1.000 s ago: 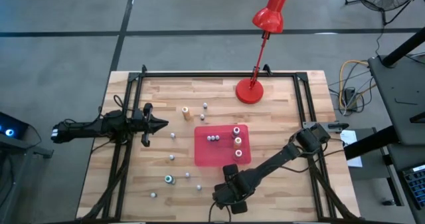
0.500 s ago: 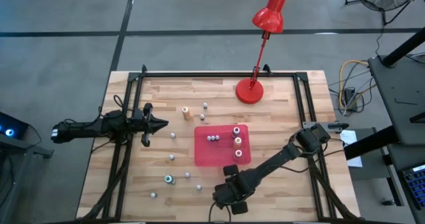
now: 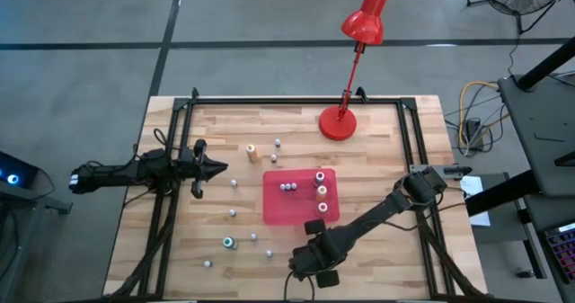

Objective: Pick & Place food coloring
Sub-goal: Put the small black food coloring bottle into the red bin

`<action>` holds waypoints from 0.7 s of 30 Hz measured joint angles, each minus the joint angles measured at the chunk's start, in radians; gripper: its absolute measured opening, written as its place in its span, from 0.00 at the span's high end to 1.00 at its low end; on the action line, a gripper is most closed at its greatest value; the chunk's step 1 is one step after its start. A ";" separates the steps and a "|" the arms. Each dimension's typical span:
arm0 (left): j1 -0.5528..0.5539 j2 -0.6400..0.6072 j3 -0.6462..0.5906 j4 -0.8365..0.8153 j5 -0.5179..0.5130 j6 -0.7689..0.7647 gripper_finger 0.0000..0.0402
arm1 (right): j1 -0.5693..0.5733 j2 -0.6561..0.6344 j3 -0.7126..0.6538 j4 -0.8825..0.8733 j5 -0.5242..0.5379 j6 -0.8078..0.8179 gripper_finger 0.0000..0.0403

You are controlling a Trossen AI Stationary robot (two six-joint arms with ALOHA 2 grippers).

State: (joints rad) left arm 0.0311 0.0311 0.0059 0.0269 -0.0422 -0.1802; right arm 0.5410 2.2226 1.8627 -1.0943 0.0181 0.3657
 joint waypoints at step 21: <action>0.000 0.000 0.000 0.000 0.000 0.000 1.00 | -0.022 -0.030 0.438 -0.419 0.006 -0.052 0.83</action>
State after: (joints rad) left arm 0.0311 0.0307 0.0059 0.0269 -0.0422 -0.1802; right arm 0.5186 2.1925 2.3005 -1.5136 0.0246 0.3139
